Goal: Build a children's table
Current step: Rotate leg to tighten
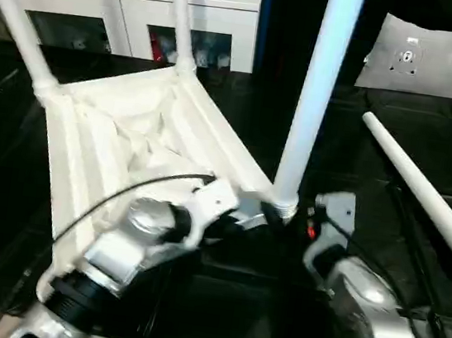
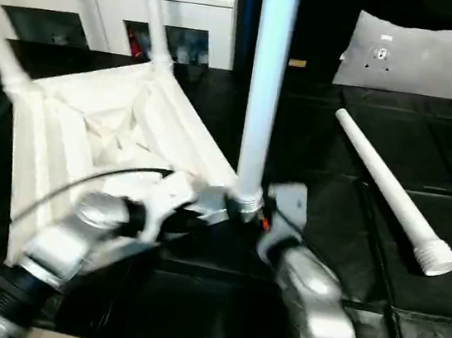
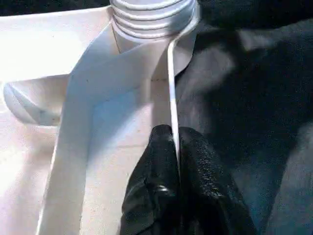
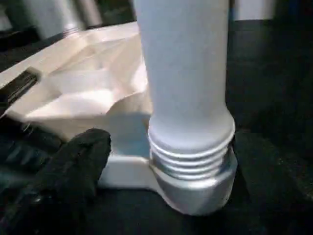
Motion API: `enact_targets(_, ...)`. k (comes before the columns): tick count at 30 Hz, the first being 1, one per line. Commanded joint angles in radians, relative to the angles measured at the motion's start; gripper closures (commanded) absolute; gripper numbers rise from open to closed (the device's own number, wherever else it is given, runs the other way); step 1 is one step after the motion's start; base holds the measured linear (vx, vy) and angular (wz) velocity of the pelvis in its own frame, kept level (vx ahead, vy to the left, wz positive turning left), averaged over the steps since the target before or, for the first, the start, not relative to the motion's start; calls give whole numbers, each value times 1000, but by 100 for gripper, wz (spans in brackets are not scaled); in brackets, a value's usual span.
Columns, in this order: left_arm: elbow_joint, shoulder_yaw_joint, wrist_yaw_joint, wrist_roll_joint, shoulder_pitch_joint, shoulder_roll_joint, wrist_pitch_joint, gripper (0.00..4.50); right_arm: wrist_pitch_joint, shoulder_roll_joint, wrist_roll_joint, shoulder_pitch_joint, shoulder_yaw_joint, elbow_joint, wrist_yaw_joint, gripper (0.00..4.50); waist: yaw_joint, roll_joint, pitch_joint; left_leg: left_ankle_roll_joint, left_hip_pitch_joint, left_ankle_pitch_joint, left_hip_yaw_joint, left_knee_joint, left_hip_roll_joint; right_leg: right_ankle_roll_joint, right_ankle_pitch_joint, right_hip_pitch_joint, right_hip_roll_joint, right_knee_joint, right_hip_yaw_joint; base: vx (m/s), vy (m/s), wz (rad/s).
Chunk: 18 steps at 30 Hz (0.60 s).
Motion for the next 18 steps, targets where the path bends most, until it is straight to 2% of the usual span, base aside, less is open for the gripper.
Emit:
enact_targets(1, 12, -21, -89, 0, -38, 40, -77, 450, -31, -40, 22, 2, -4, -25, 89, 6, 5, -4, -54, 32, 1, -203, -7, -70, 19, -196, -146, 49, -39, -80, 23, 0, 0, 0)
enact_targets(2, 25, -28, -113, 1, -43, 55, -102, 450, -37, -59, 26, 2, -4, -25, 116, 6, 6, -4, -55, 33, 3, -199, -6, -69, 19, -201, -134, 49, -39, -78, 23, 0, 0, 0)
enact_targets(3, 52, -38, -168, -9, -53, 81, -149, 450, -59, -116, 20, -1, 8, -18, 181, 6, 10, -3, -56, 37, 4, -191, -6, -68, 19, -209, -112, 50, -38, -76, 23, 0, 0, 0)
enact_targets(6, 95, -54, -290, -51, -74, 113, -219, 450, -80, -202, 30, -28, 18, 14, 289, 6, 21, -5, -58, 51, 5, -164, -4, -62, 19, -235, -49, 52, -39, -68, 22, 0, 0, 0)
enact_targets(10, 131, -89, -396, -58, -100, 144, -277, 450, -76, -255, 54, -72, 43, 48, 393, 6, 33, -4, -60, 63, 8, -161, -3, -60, 22, -266, -41, 53, -42, -63, 20, 0, 0, 0)
enact_targets(13, 153, -110, -462, -59, -118, 161, -314, 450, -90, -287, 42, -105, 73, 70, 451, 6, 49, -8, -60, 66, 11, -148, 1, -58, 27, -270, -38, 49, -44, -62, 21, 0, 0, 0)
enact_targets(14, 161, -115, -475, -58, -124, 164, -327, 450, -104, -294, 34, -114, 83, 80, 460, 6, 51, -6, -61, 63, 12, -150, 1, -57, 27, -273, -41, 49, -43, -60, 21, 0, 0, 0)
enact_targets(16, 192, -129, -494, -45, -145, 167, -374, 450, -130, -315, 18, -140, 119, 105, 509, 6, 55, -11, -59, 57, 9, -158, 1, -60, 27, -268, -61, 51, -44, -60, 20, 0, 0, 0)
enact_targets(18, 201, -129, -502, -47, -149, 165, -381, 450, -133, -319, 16, -144, 129, 108, 527, 6, 57, -10, -60, 52, 8, -163, 0, -59, 28, -264, -72, 53, -47, -60, 21, 0, 0, 0)
